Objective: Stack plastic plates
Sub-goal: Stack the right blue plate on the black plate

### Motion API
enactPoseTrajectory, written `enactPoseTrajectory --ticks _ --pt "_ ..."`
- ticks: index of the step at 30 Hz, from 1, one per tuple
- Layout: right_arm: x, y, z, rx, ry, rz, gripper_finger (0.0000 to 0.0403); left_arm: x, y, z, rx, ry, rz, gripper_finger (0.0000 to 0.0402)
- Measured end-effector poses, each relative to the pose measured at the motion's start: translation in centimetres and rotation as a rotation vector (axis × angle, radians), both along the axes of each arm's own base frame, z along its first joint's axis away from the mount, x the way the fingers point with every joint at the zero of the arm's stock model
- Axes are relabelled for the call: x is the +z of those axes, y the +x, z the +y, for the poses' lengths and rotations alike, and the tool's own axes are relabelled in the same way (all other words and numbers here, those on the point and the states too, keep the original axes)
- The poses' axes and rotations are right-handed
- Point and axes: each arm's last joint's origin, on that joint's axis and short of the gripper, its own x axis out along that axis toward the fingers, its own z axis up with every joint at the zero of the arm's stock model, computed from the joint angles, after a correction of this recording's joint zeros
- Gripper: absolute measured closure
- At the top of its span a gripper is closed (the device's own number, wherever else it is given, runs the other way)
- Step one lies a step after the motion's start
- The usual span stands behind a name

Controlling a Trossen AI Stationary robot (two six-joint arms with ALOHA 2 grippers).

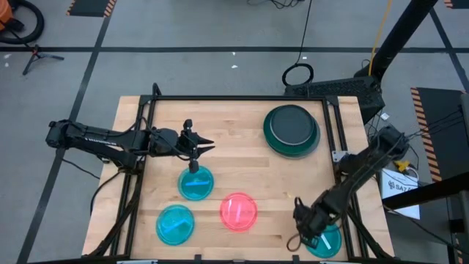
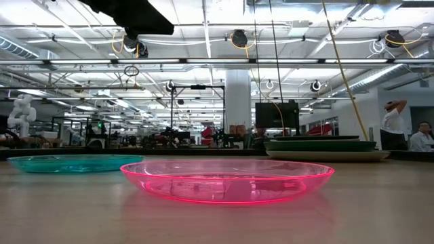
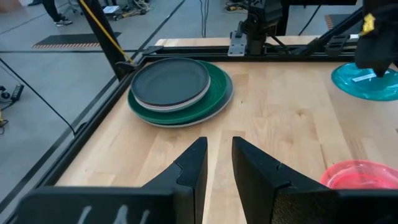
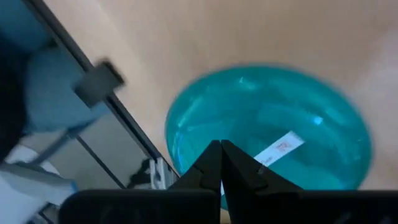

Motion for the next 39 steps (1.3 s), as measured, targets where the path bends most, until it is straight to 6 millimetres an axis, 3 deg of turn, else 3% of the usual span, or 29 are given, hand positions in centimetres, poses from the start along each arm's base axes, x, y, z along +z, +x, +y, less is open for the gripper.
enactPoseTrajectory --ticks 9,19,29,39 --pt "-1.7 -0.9 1.4 0.021 -0.055 0.060 0.0403 0.1 0.0 0.0 -0.008 0.022 -0.002 0.0321" --pt "-2.6 -0.5 1.2 0.027 -0.173 -0.044 0.0403 0.1 0.0 0.0 -0.011 0.031 -0.003 0.0321" --pt "-2.5 0.8 -0.3 0.027 -0.327 -0.187 0.0403 0.2 0.1 0.0 -0.013 0.036 -0.011 0.0321" --pt "-2.7 2.4 -3.5 0.096 -0.643 -0.326 0.0403 0.3 0.1 0.0 -0.017 0.051 -0.018 0.0321"
